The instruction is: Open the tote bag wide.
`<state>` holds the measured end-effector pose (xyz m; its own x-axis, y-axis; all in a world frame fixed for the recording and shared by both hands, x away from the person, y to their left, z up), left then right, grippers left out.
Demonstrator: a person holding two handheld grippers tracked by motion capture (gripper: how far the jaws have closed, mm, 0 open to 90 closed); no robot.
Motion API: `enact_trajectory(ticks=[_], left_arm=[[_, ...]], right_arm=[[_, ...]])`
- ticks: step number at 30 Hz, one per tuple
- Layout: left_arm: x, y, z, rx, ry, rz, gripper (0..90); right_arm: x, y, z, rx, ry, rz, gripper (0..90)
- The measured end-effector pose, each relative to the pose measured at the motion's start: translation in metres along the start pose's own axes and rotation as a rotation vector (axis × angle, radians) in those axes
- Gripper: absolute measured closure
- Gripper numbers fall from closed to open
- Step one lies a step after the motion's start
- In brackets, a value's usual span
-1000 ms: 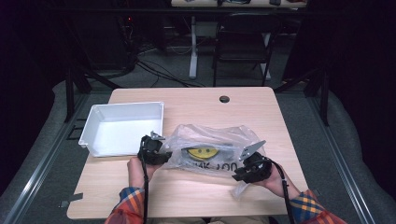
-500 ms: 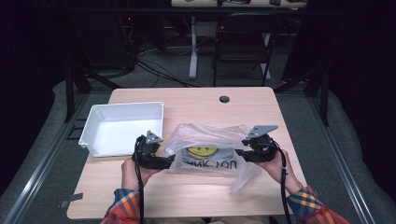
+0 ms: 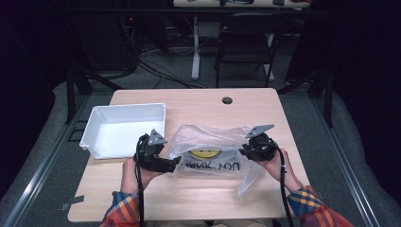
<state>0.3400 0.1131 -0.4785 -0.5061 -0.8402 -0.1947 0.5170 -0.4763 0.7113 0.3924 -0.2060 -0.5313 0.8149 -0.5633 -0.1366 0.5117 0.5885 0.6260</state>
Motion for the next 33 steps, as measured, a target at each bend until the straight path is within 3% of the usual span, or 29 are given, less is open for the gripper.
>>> enact_trajectory(ticks=[4, 6, 7, 8, 9, 10, 13, 18, 24, 29, 30, 33], left_arm=[[0.006, 0.007, 0.001, 0.045, 0.012, -0.024, 21.9], [0.007, 0.011, -0.004, 0.069, 0.047, -0.045, 37.2], [0.007, 0.012, -0.01, 0.076, 0.073, -0.052, 57.6], [0.008, 0.012, -0.018, 0.061, 0.091, -0.058, 57.6], [0.007, 0.012, -0.027, 0.044, 0.123, -0.063, 69.9], [0.006, 0.011, -0.037, 0.031, 0.152, -0.061, 69.9], [0.0, 0.004, -0.066, -0.023, 0.204, -0.03, 81.4], [-0.005, -0.01, -0.1, -0.125, 0.232, -0.015, 85.8], [-0.002, -0.019, -0.118, -0.194, 0.275, -0.066, 86.8], [-0.001, -0.025, -0.126, -0.237, 0.29, -0.099, 87.3], [0.0, -0.026, -0.127, -0.239, 0.286, -0.102, 87.5], [0.003, -0.027, -0.126, -0.26, 0.284, -0.141, 87.6]], right_arm=[[0.002, 0.002, -0.006, -0.005, -0.001, 0.011, 85.0], [0.003, 0.004, -0.008, 0.008, -0.013, 0.005, 86.5], [0.005, 0.006, -0.008, 0.019, -0.016, 0.002, 86.7], [0.005, 0.006, -0.008, 0.019, -0.016, 0.002, 86.7], [0.007, 0.008, -0.011, 0.036, -0.012, -0.012, 86.7], [0.007, 0.008, -0.011, 0.036, -0.012, -0.012, 86.7], [0.014, 0.01, -0.017, 0.039, -0.008, -0.03, 86.2], [0.031, 0.006, -0.029, 0.035, -0.006, -0.09, 83.9], [0.048, -0.003, -0.04, 0.028, -0.028, -0.149, 83.8], [0.051, -0.007, -0.047, -0.022, -0.069, -0.13, 84.8], [0.052, -0.01, -0.049, -0.056, -0.1, -0.113, 84.7], [0.054, -0.012, -0.049, -0.083, -0.126, -0.104, 84.8]])
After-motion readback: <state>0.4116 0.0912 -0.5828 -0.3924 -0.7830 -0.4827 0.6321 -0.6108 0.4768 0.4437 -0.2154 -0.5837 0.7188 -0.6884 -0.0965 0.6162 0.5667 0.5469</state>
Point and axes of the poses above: each handheld gripper's, and its own axes: z roughly backward along the jaws, y roughly out of its top, x roughly to its right, the point moved 4 cm from there along -z, roughly forward along the jaws, and after that the axes turned 15 degrees about y, right-handed, at the moved point
